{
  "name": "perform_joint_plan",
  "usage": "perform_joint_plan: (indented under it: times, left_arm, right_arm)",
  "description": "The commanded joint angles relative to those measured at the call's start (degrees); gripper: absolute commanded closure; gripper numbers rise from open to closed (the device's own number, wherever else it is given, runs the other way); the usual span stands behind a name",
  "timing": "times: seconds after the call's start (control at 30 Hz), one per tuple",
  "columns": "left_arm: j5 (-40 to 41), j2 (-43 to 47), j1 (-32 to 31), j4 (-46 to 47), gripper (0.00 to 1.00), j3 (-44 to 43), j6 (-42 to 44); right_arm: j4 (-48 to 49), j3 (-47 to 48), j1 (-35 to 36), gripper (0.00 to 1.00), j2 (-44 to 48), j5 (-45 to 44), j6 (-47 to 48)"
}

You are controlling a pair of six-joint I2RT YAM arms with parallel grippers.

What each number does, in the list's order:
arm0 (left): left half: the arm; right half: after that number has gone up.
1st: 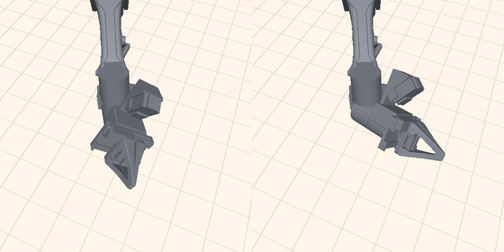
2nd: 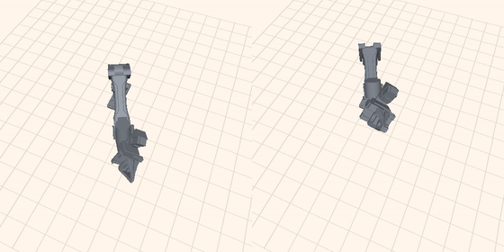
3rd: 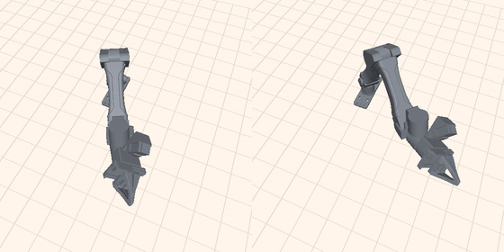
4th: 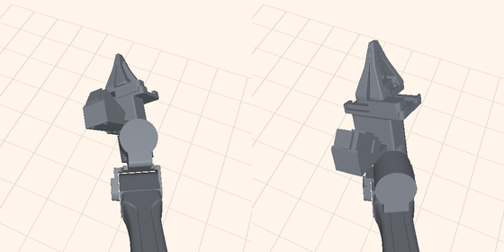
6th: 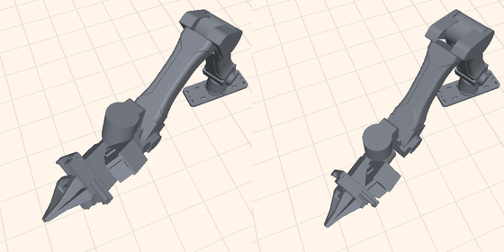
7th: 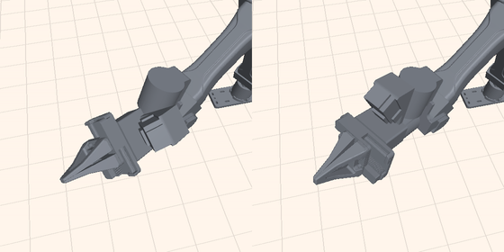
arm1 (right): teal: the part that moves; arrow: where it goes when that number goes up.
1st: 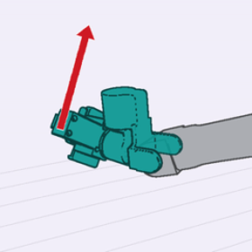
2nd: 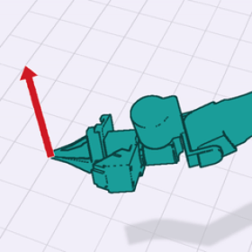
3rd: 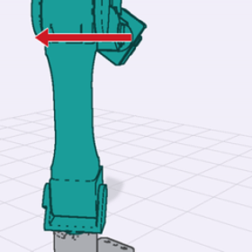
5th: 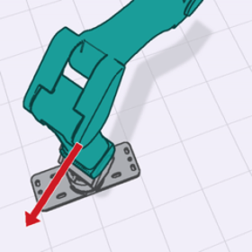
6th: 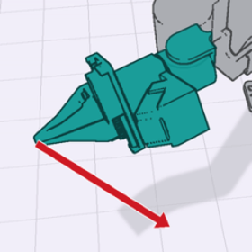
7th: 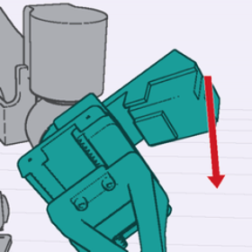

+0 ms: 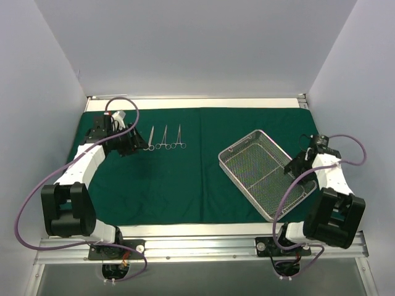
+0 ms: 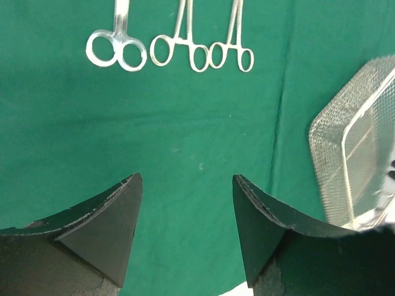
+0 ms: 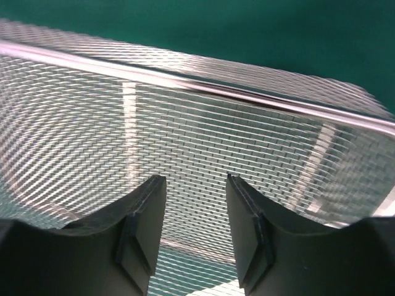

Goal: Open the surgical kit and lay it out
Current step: Adjust the container in the surgical kit.

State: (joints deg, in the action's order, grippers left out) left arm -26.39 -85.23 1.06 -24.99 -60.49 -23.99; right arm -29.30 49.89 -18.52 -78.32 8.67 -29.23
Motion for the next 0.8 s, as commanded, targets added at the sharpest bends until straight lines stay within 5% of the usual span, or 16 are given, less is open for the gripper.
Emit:
perform_joint_plan:
  times: [0.0,0.77]
  left_arm:
    - [3.01,1.74,-2.55,-5.94,0.31,-4.63,8.69]
    - [8.28,-21.45,-5.37,-16.49,0.39,-26.6,10.54]
  right_arm:
    - [-1.55,-2.51,-3.27,0.59,4.06,0.21,2.59]
    - [-9.28,-1.29,-2.31,0.55,2.39,-3.48,-0.3]
